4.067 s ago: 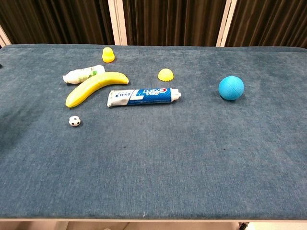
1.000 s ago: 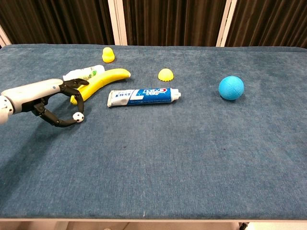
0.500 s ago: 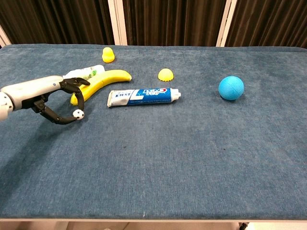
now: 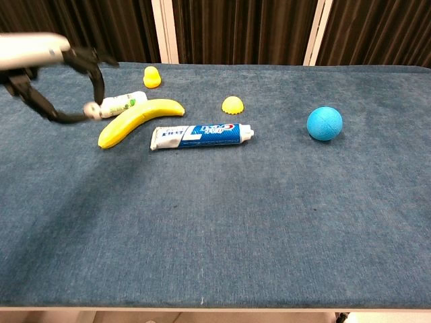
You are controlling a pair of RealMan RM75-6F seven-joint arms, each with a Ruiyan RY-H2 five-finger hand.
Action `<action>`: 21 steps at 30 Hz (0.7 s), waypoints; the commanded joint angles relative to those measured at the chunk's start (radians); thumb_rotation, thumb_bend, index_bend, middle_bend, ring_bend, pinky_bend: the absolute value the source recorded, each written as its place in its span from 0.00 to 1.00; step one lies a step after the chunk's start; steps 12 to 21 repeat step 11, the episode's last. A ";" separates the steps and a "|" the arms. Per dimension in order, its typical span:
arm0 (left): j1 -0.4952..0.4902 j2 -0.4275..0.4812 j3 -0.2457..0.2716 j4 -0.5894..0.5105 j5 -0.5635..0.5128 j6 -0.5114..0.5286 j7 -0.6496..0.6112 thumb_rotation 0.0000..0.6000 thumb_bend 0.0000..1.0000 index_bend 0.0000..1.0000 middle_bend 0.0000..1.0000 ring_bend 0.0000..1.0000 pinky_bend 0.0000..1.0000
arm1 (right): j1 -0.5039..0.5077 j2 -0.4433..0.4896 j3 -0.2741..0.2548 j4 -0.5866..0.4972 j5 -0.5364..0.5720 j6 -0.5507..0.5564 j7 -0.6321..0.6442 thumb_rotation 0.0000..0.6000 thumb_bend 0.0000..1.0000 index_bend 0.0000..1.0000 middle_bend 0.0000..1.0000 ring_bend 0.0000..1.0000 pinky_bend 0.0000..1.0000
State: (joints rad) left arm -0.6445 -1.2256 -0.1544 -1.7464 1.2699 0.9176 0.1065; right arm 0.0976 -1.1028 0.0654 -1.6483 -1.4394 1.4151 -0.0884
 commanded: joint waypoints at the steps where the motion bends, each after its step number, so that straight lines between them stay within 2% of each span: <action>1: -0.011 0.080 -0.029 -0.090 -0.050 0.015 0.060 1.00 0.39 0.55 0.06 0.00 0.12 | 0.000 0.001 0.000 0.000 0.000 0.000 0.001 1.00 0.35 0.19 0.16 0.09 0.00; 11: -0.038 0.214 -0.055 -0.244 -0.133 0.036 0.191 1.00 0.38 0.55 0.06 0.00 0.12 | -0.001 0.003 0.000 -0.002 0.001 0.001 0.007 1.00 0.35 0.19 0.16 0.09 0.00; 21: -0.038 0.214 -0.055 -0.244 -0.133 0.036 0.191 1.00 0.38 0.55 0.06 0.00 0.12 | -0.001 0.003 0.000 -0.002 0.001 0.001 0.007 1.00 0.35 0.19 0.16 0.09 0.00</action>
